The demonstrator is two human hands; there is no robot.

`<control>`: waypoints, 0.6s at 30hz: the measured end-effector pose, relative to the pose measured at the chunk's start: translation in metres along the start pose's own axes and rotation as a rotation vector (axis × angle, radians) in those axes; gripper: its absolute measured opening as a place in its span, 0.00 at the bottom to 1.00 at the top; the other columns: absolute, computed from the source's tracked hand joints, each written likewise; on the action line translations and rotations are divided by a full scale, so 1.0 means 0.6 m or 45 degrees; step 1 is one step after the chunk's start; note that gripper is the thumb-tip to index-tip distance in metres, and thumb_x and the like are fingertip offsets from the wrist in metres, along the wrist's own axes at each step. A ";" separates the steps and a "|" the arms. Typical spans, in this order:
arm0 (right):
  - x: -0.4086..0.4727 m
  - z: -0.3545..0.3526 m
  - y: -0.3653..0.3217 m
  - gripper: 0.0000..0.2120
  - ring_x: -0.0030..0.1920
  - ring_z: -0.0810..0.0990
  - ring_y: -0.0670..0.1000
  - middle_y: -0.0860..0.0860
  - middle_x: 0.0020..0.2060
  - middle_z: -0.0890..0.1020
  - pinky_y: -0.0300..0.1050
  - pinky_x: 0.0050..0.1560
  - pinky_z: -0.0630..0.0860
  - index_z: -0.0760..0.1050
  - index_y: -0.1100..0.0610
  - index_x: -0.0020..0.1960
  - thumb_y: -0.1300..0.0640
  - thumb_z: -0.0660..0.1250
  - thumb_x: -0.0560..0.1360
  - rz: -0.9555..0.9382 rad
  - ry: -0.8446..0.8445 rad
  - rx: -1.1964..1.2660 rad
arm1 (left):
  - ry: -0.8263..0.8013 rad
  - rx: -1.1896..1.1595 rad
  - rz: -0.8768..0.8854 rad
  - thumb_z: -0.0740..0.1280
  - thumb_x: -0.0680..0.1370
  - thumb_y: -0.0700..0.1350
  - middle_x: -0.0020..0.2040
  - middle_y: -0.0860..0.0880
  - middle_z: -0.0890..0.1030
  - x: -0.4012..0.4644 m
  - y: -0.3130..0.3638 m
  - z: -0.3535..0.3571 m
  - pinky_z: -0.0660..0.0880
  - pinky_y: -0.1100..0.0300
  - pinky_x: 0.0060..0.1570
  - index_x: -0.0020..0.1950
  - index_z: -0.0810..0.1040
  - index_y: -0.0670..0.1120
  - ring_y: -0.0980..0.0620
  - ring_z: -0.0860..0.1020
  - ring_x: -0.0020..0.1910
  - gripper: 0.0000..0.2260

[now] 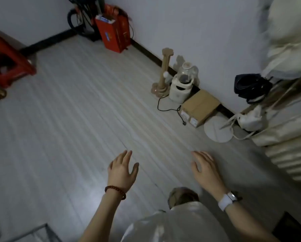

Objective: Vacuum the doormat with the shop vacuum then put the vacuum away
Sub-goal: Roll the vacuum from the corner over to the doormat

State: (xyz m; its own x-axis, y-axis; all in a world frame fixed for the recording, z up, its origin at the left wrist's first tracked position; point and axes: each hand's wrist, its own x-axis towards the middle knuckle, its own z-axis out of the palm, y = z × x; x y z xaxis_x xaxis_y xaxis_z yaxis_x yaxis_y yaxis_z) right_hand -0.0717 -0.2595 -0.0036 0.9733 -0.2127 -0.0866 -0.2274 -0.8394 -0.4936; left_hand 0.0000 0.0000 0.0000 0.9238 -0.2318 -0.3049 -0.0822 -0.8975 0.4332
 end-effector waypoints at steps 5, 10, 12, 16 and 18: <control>0.126 0.005 -0.039 0.20 0.59 0.76 0.62 0.60 0.52 0.81 0.61 0.57 0.73 0.77 0.63 0.58 0.52 0.57 0.74 0.053 -0.117 0.000 | 0.063 -0.005 0.032 0.46 0.71 0.65 0.65 0.47 0.76 0.098 -0.015 -0.021 0.65 0.47 0.66 0.66 0.74 0.47 0.46 0.73 0.65 0.34; 0.323 0.019 -0.057 0.19 0.65 0.70 0.57 0.56 0.61 0.77 0.57 0.65 0.66 0.72 0.59 0.65 0.54 0.56 0.78 0.000 -0.313 0.009 | 0.105 -0.025 -0.019 0.46 0.71 0.65 0.67 0.48 0.73 0.257 -0.012 -0.053 0.63 0.49 0.68 0.68 0.71 0.48 0.47 0.71 0.67 0.35; 0.424 0.019 -0.061 0.19 0.66 0.69 0.57 0.55 0.64 0.74 0.55 0.65 0.66 0.69 0.58 0.68 0.55 0.57 0.79 -0.038 -0.394 -0.019 | 0.044 -0.008 -0.069 0.49 0.74 0.65 0.70 0.49 0.70 0.344 -0.001 -0.078 0.60 0.50 0.70 0.71 0.67 0.49 0.48 0.67 0.69 0.31; 0.625 -0.008 -0.089 0.17 0.62 0.73 0.59 0.57 0.60 0.77 0.55 0.60 0.70 0.71 0.61 0.64 0.54 0.57 0.78 -0.098 -0.447 -0.107 | 0.000 0.018 -0.162 0.55 0.79 0.57 0.74 0.50 0.62 0.529 0.034 -0.159 0.56 0.51 0.72 0.74 0.58 0.51 0.49 0.60 0.73 0.25; 0.729 -0.017 -0.125 0.18 0.63 0.72 0.58 0.55 0.62 0.76 0.55 0.63 0.68 0.70 0.58 0.66 0.53 0.56 0.79 -0.156 -0.460 -0.141 | 0.061 0.009 -0.187 0.55 0.80 0.57 0.74 0.50 0.62 0.617 0.046 -0.212 0.55 0.51 0.72 0.74 0.58 0.51 0.49 0.60 0.73 0.25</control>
State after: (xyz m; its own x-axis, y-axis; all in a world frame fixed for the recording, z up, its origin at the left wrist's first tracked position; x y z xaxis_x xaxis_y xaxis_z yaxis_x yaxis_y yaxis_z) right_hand 0.3710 -0.2945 0.0043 0.9375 0.0657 -0.3417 -0.0915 -0.9008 -0.4245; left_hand 0.3874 -0.0631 0.0067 0.9429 -0.0797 -0.3233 0.0525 -0.9232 0.3807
